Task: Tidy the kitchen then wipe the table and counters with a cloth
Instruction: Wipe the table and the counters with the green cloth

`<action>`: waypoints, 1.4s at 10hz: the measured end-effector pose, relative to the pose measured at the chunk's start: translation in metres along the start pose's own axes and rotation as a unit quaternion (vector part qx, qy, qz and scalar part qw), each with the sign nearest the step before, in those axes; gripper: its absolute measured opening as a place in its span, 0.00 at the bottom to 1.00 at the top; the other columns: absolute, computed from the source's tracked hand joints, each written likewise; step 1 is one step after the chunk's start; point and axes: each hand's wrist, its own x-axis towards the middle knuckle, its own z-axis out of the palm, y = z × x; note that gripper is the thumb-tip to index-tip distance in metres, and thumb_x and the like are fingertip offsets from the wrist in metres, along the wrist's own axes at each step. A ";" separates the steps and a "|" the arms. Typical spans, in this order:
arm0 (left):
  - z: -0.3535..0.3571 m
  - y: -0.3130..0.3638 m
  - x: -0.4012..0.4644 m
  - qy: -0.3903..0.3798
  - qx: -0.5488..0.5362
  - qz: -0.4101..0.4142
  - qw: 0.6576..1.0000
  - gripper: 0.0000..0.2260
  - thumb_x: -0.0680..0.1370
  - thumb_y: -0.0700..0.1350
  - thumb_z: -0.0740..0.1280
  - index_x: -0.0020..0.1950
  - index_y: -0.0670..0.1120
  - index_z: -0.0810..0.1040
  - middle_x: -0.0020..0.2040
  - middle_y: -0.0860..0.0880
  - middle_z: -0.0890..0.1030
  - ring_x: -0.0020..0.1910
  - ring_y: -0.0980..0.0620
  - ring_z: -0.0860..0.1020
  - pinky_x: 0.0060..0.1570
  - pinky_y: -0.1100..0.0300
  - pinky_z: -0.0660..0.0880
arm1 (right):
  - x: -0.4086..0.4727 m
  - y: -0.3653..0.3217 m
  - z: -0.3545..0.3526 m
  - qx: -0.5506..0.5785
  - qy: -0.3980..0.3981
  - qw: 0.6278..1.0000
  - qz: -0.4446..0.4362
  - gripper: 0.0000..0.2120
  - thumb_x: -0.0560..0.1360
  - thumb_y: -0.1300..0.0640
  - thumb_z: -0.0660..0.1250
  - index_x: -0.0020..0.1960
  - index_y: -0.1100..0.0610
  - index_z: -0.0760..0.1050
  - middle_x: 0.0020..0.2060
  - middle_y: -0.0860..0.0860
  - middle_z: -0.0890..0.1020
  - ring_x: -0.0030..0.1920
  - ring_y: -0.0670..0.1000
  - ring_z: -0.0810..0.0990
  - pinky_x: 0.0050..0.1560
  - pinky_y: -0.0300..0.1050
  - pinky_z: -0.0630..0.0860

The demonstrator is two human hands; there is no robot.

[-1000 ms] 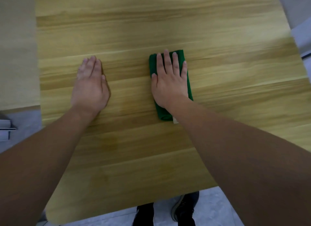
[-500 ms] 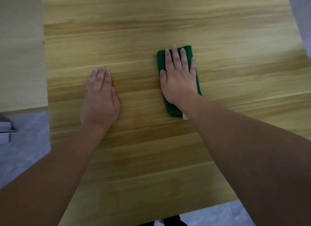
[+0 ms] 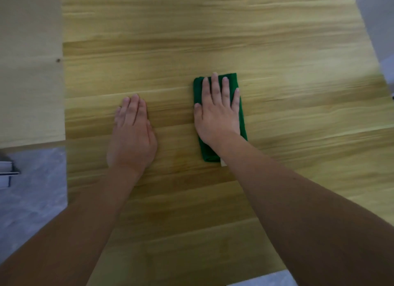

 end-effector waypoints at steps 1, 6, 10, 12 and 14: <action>-0.001 0.001 0.000 -0.004 0.002 -0.005 1.000 0.22 0.82 0.41 0.52 0.76 0.36 0.59 0.77 0.40 0.58 0.78 0.43 0.53 0.76 0.50 0.47 | 0.000 -0.008 0.001 0.001 0.000 1.000 -0.013 0.29 0.82 0.46 0.42 0.79 0.55 0.39 0.78 0.52 0.39 0.77 0.55 0.36 0.75 0.59 0.37; -0.001 -0.005 -0.004 -0.013 -0.002 0.006 1.000 0.24 0.83 0.44 0.48 0.78 0.38 0.55 0.79 0.43 0.55 0.78 0.47 0.49 0.77 0.52 0.46 | -0.009 -0.010 0.004 0.002 0.018 1.000 0.004 0.28 0.82 0.47 0.43 0.79 0.55 0.41 0.78 0.51 0.41 0.77 0.53 0.39 0.76 0.56 0.39; -0.003 -0.003 -0.006 -0.025 0.004 0.004 1.000 0.24 0.82 0.44 0.48 0.78 0.39 0.53 0.79 0.44 0.53 0.78 0.47 0.48 0.77 0.54 0.45 | -0.070 -0.017 0.018 0.026 0.018 0.999 0.011 0.28 0.82 0.47 0.42 0.79 0.54 0.40 0.78 0.51 0.40 0.77 0.52 0.37 0.76 0.55 0.37; -0.006 -0.002 -0.008 -0.024 0.011 0.010 1.000 0.24 0.82 0.44 0.47 0.78 0.39 0.54 0.79 0.43 0.54 0.78 0.47 0.49 0.77 0.54 0.45 | -0.108 -0.020 0.025 0.031 0.015 0.999 0.008 0.28 0.82 0.47 0.41 0.78 0.54 0.39 0.78 0.50 0.39 0.77 0.52 0.35 0.75 0.55 0.36; -0.007 -0.002 -0.007 -0.024 0.021 0.013 0.999 0.24 0.82 0.44 0.48 0.78 0.38 0.54 0.79 0.43 0.54 0.78 0.47 0.50 0.77 0.53 0.46 | -0.142 -0.022 0.029 0.029 0.010 1.000 0.007 0.28 0.82 0.46 0.41 0.78 0.54 0.38 0.77 0.50 0.38 0.76 0.51 0.34 0.75 0.55 0.35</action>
